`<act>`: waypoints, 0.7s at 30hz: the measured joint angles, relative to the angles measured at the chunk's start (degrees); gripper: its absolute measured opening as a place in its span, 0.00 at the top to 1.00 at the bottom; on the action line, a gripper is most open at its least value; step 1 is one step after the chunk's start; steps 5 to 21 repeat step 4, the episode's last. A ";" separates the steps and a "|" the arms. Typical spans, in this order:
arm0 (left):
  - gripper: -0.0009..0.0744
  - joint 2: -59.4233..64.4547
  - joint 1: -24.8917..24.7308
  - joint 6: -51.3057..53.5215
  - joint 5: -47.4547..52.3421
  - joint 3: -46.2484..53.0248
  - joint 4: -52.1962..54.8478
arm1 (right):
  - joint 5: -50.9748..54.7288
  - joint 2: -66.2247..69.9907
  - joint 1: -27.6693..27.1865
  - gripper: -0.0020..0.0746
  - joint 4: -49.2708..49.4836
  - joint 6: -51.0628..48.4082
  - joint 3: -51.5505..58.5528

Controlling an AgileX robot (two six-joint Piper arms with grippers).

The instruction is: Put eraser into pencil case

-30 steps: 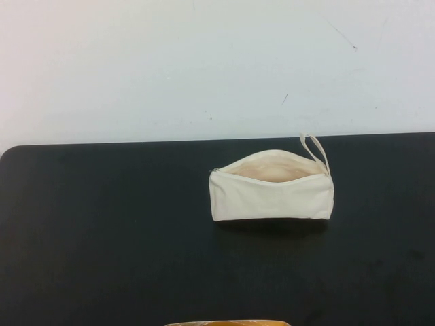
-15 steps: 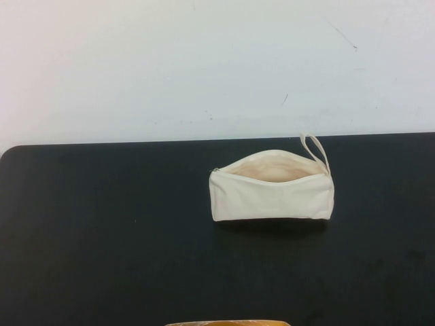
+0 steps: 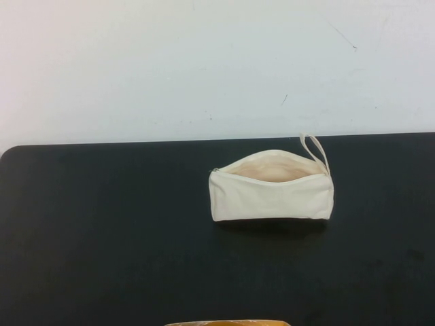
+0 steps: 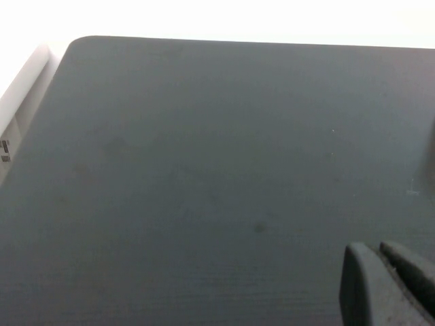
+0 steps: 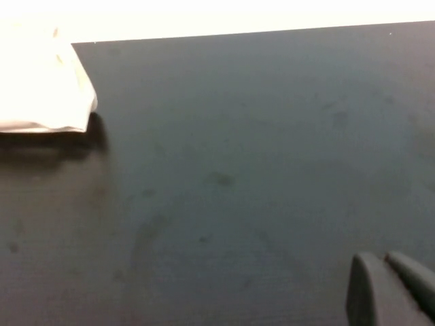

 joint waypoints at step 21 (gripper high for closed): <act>0.99 0.00 0.00 0.00 0.00 0.00 0.00 | 0.00 0.00 0.00 0.98 -0.35 0.00 0.00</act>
